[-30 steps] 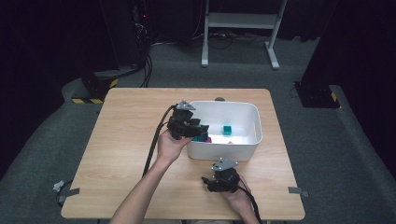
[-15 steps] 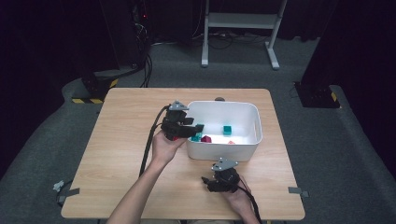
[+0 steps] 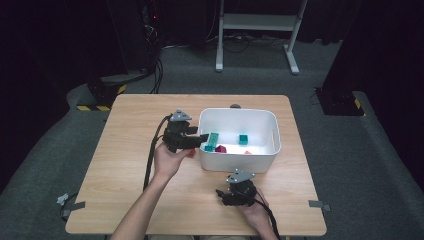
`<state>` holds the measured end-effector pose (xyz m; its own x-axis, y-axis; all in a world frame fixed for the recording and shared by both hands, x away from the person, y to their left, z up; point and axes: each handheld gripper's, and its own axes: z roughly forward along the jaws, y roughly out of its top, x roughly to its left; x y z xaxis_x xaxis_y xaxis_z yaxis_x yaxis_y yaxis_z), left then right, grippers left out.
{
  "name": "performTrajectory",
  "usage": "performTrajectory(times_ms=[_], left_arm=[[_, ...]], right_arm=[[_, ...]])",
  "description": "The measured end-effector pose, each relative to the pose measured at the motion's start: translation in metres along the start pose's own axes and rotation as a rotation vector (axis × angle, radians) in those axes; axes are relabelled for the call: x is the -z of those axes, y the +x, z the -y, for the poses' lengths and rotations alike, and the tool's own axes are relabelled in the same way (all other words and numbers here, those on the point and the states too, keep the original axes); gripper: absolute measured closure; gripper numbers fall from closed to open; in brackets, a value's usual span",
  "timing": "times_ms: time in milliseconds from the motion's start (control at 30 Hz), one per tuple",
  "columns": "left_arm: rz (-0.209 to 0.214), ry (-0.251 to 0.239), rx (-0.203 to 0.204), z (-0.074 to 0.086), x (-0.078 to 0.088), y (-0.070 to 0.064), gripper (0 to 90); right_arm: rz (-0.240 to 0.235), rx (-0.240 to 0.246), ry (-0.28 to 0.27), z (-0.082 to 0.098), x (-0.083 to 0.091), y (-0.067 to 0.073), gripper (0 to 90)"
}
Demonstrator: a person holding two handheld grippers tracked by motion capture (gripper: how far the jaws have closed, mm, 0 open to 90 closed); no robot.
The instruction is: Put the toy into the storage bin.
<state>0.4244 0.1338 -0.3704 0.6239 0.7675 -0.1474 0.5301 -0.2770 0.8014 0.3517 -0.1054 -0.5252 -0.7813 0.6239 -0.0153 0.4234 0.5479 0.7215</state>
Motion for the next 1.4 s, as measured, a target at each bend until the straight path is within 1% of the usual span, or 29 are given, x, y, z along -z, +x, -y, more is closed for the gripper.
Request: performTrajectory(times_ms=[33,300,367,400,533,633,733,767,833,867,900,933,1100,1133,1167,1233,1300,1400], left_arm=[[-0.012,-0.008,0.005,0.002,0.003,0.003,45.8],[-0.040,-0.019,0.045,0.014,0.009,0.016,45.7],[-0.051,-0.014,0.047,0.017,0.010,0.018,45.4],[-0.064,-0.014,0.040,0.018,0.011,0.018,45.2],[-0.086,-0.019,0.056,0.024,0.013,0.023,45.0],[-0.115,-0.007,0.057,0.029,0.012,0.027,45.0],[-0.116,0.007,0.066,0.033,0.010,0.030,45.1],[-0.123,0.015,0.072,0.036,0.009,0.032,45.6],[-0.136,0.024,0.072,0.040,0.007,0.034,45.8],[-0.136,0.024,0.072,0.040,0.007,0.034,45.8],[-0.137,0.029,0.077,0.042,0.007,0.036,45.8],[-0.138,0.039,0.091,0.045,0.003,0.039,45.8],[-0.152,0.062,0.117,0.054,-0.007,0.046,45.5],[-0.153,0.072,0.118,0.056,-0.009,0.047,45.2],[-0.153,0.072,0.118,0.056,-0.009,0.047,44.8],[-0.162,0.093,0.128,0.060,-0.016,0.048,44.2],[-0.162,0.094,0.134,0.063,-0.020,0.048,43.9],[-0.169,0.111,0.140,0.067,-0.027,0.049,44.0]], right_arm=[[0.000,0.000,0.000,0.000,0.000,0.000,30.1],[0.000,0.002,0.000,0.000,0.000,0.000,30.1],[0.000,0.000,0.000,0.000,0.000,0.000,30.1],[0.000,0.001,0.000,0.000,0.000,0.000,30.1],[0.000,0.001,0.000,0.000,0.000,0.000,30.1],[0.000,0.001,0.000,0.000,0.000,0.000,30.1],[0.000,0.000,0.000,0.000,0.000,0.000,30.1],[0.000,0.000,0.000,0.000,0.000,0.000,30.1],[0.000,0.000,0.000,0.000,0.000,0.000,30.1],[0.000,0.000,0.000,0.000,0.000,0.000,30.1],[0.000,0.000,0.000,0.000,0.000,0.000,30.1],[0.000,0.000,0.000,0.000,0.000,0.000,30.1],[0.000,0.000,-0.001,0.000,0.000,0.000,30.1],[0.000,0.000,-0.001,0.000,0.000,0.000,30.1],[0.000,0.000,-0.001,0.000,0.000,0.000,30.1],[0.000,0.000,-0.001,0.000,0.000,0.000,30.1],[0.000,0.000,-0.001,0.000,0.000,0.000,30.0],[0.000,0.000,-0.001,0.000,0.000,0.000,30.0]])
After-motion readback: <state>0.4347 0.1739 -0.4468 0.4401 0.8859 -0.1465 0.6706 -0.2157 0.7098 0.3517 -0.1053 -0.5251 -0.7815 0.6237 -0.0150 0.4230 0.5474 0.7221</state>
